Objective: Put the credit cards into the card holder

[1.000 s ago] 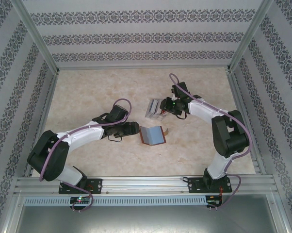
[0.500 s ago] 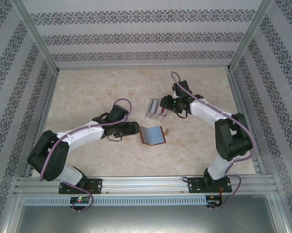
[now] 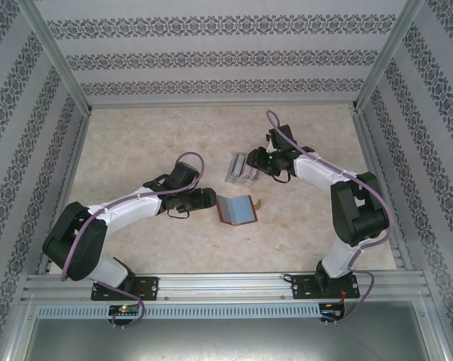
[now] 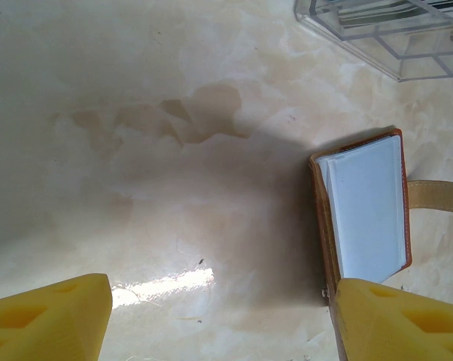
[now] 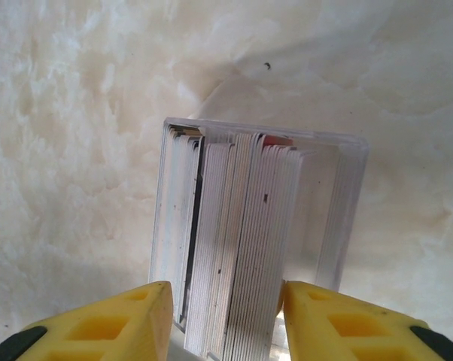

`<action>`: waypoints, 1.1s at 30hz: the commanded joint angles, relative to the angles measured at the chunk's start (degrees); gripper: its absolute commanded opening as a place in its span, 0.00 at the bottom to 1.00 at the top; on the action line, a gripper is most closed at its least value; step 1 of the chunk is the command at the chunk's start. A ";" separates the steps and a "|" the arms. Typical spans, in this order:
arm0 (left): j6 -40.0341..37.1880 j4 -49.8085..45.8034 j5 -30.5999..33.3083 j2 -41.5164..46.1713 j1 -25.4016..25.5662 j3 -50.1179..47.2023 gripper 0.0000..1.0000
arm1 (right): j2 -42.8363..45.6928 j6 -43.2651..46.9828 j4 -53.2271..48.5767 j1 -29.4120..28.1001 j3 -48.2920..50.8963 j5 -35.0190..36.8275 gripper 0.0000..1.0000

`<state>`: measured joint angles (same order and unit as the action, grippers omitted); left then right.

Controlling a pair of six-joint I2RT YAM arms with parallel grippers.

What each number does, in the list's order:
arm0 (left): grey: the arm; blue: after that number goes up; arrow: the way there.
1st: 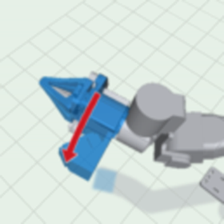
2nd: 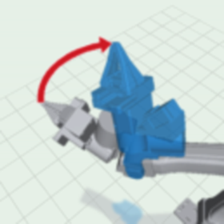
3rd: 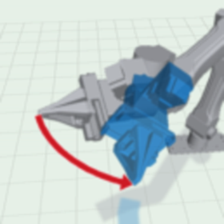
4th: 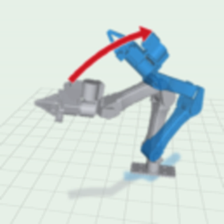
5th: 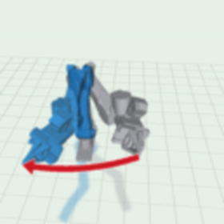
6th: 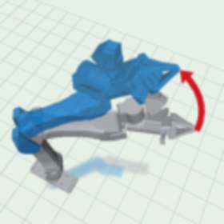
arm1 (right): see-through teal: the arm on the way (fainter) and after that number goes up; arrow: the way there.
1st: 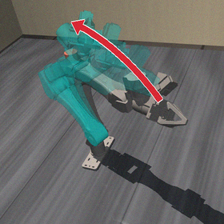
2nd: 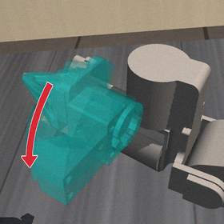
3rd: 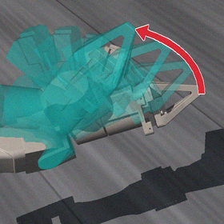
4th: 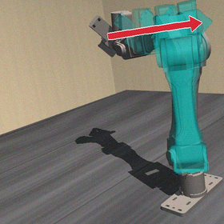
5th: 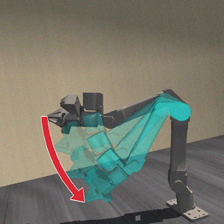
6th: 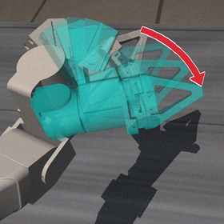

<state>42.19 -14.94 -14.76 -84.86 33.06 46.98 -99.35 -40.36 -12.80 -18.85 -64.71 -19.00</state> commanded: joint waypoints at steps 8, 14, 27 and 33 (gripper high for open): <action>-0.61 0.68 1.07 1.56 0.60 -1.89 0.78 | 0.60 -1.59 5.42 0.46 1.64 -4.12 0.39; -0.62 0.72 0.63 0.79 0.60 -1.48 0.78 | 0.88 -0.77 4.44 0.54 1.50 -3.72 0.27; -0.71 1.74 -0.49 -1.04 0.60 -1.25 0.78 | 3.41 0.10 3.29 0.65 2.72 -2.66 0.16; -0.80 1.71 -1.10 -0.57 0.60 -1.48 0.78 | 4.14 0.71 2.57 0.83 3.05 -2.83 0.08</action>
<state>42.19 -14.55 -15.05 -85.54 33.06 45.98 -97.10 -41.04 -10.02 -18.09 -62.08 -20.97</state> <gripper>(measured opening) 0.784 0.088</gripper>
